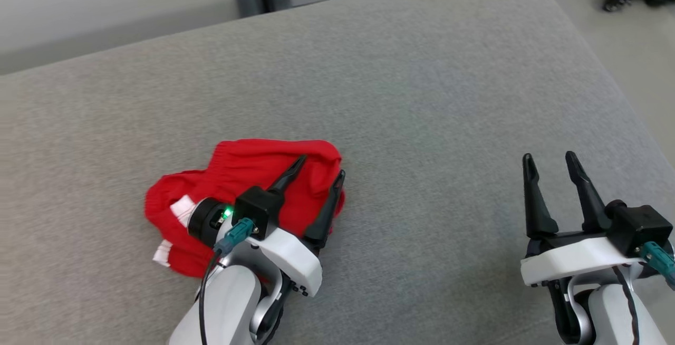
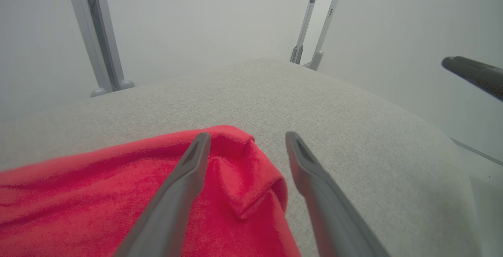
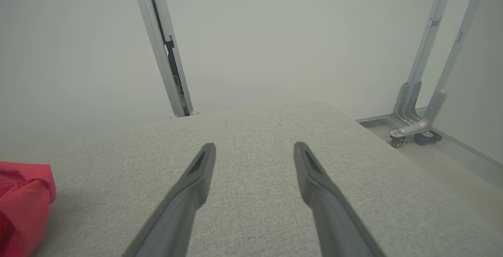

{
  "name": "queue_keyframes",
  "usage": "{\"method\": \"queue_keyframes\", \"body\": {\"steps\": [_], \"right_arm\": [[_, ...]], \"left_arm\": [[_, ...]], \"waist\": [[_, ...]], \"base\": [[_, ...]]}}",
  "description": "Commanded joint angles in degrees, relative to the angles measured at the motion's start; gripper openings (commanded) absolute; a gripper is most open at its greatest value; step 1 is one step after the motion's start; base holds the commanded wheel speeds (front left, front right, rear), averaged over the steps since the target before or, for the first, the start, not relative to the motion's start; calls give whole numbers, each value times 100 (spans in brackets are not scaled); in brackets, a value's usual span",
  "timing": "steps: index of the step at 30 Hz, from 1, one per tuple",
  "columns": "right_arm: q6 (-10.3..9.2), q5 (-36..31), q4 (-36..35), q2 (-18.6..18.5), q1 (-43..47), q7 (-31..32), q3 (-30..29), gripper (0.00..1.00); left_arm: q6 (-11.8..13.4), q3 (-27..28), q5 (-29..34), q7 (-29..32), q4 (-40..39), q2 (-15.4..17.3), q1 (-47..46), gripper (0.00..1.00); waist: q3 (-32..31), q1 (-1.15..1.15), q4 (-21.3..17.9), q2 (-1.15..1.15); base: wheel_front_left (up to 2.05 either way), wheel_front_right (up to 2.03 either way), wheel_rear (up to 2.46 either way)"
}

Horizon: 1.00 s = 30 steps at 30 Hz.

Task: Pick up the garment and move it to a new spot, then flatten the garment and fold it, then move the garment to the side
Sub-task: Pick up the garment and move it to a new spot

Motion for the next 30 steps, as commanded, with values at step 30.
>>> {"method": "queue_keyframes", "body": {"steps": [30], "right_arm": [[1,-569,-659,-34,727,390,-272,100]], "left_arm": [[1152,1656,-483,-438,-1966,1168,1789,100]], "waist": [[-1119,0,1764,0]], "base": [[0,0,0]]}}
